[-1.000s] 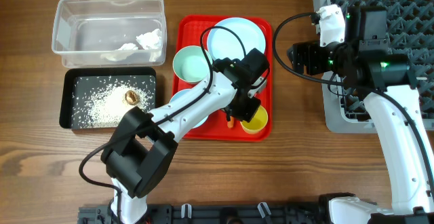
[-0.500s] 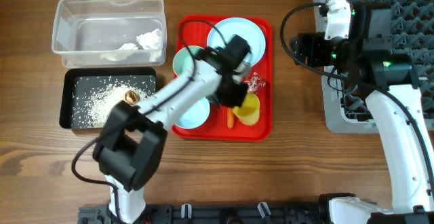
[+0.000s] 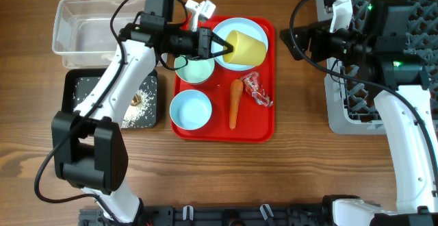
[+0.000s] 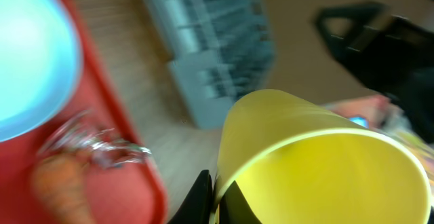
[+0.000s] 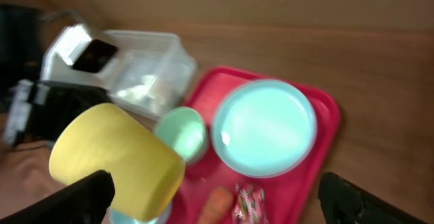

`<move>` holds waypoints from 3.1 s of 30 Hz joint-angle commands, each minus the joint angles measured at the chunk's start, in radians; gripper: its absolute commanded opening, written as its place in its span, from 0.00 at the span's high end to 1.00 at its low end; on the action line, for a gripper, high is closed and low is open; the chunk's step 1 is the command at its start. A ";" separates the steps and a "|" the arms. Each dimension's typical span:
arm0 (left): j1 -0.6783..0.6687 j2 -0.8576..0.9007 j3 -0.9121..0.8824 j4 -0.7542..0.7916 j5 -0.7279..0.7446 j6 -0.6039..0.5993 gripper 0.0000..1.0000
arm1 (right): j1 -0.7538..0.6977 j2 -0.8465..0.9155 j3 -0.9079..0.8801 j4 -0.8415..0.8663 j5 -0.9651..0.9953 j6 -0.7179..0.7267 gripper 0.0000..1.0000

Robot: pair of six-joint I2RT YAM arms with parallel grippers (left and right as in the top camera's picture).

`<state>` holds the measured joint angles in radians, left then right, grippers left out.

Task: Sort waste into correct bins and load items into the dishwasher rack
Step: 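Bring the right gripper to the yellow cup and grasp it from the left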

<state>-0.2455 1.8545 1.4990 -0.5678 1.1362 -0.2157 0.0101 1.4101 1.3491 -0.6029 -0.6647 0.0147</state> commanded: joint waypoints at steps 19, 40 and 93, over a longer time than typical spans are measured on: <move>0.085 -0.020 0.001 0.195 0.348 0.051 0.96 | -0.013 0.242 0.017 0.203 -0.934 -0.198 0.00; 0.056 -0.020 0.001 0.221 0.329 0.051 0.96 | 0.149 0.251 0.017 0.247 -0.715 -0.124 0.10; 0.107 -0.020 0.001 0.031 -0.287 0.024 0.64 | 0.142 0.246 0.018 0.004 0.069 -0.008 0.40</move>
<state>-0.1410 1.8545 1.4982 -0.5327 0.9245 -0.1860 0.1555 1.6524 1.3510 -0.5621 -0.7986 -0.0299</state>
